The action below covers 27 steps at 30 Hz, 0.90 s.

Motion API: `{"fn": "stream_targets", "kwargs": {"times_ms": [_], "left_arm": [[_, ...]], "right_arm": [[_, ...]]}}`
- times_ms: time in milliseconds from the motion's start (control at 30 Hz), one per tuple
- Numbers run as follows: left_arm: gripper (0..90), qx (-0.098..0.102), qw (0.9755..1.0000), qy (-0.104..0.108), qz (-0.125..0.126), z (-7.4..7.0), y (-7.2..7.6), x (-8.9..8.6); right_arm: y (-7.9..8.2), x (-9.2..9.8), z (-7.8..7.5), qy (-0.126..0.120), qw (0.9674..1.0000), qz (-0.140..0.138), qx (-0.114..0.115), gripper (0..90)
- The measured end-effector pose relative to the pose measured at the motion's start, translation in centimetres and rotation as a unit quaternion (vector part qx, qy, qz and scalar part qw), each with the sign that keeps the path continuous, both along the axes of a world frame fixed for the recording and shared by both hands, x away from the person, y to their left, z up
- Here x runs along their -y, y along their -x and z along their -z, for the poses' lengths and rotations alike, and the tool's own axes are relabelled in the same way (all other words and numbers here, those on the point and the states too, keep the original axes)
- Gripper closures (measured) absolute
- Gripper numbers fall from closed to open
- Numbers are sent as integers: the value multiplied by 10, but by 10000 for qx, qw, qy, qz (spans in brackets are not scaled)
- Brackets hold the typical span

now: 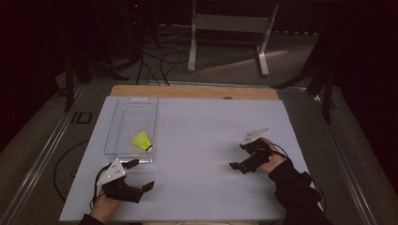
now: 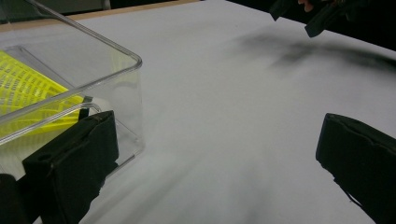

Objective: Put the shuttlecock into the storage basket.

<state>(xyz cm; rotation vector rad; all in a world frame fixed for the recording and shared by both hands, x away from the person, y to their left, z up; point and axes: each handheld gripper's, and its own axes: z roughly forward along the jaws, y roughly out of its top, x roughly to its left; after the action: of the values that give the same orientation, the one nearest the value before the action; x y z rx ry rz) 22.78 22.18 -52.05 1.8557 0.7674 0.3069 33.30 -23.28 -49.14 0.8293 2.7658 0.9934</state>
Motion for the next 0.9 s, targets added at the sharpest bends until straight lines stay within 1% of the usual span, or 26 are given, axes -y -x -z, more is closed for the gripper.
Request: {"fn": "stream_targets", "kwargs": {"times_ms": [67,267,333,367,433,500,533,567,600,633,700,733,767,867,900], "left_arm": [[3,1,10000,-6,0,0,0,0],[3,-4,10000,-5,-4,0,0,0],[3,-5,10000,-4,-4,0,0,0],[4,0,10000,-6,-1,0,0,0],[3,5,10000,-5,-3,0,0,0],[3,3,10000,-2,-4,0,0,0],[4,3,10000,-2,-4,0,0,0],[4,6,10000,-8,5,0,0,0],[4,8,10000,-16,7,0,0,0],[3,5,10000,-15,7,0,0,0],[4,7,10000,-17,10,0,0,0],[3,6,10000,-9,8,0,0,0],[4,6,10000,-16,9,0,0,0],[4,7,10000,-24,12,0,0,0],[4,7,10000,-24,14,0,0,0]], "right_arm": [[3,5,3,-95,9999,63,26,79],[14,22,12,-280,9995,158,69,85],[18,28,14,-278,9992,226,157,84],[19,32,14,-334,9990,245,178,85],[23,39,16,-423,9986,274,146,85],[27,46,19,-529,9979,342,179,84],[27,46,19,-529,9979,342,179,84],[29,50,20,-553,9975,414,142,84],[31,58,21,-673,9957,625,70,84],[33,62,22,-803,9940,742,63,84],[39,69,22,-1043,9905,869,197,84],[42,71,23,-1070,9895,930,266,84],[45,73,23,-1047,9894,952,342,85],[51,76,26,-1037,9882,1044,428,85],[52,78,27,-1016,9883,1049,436,84]]}}
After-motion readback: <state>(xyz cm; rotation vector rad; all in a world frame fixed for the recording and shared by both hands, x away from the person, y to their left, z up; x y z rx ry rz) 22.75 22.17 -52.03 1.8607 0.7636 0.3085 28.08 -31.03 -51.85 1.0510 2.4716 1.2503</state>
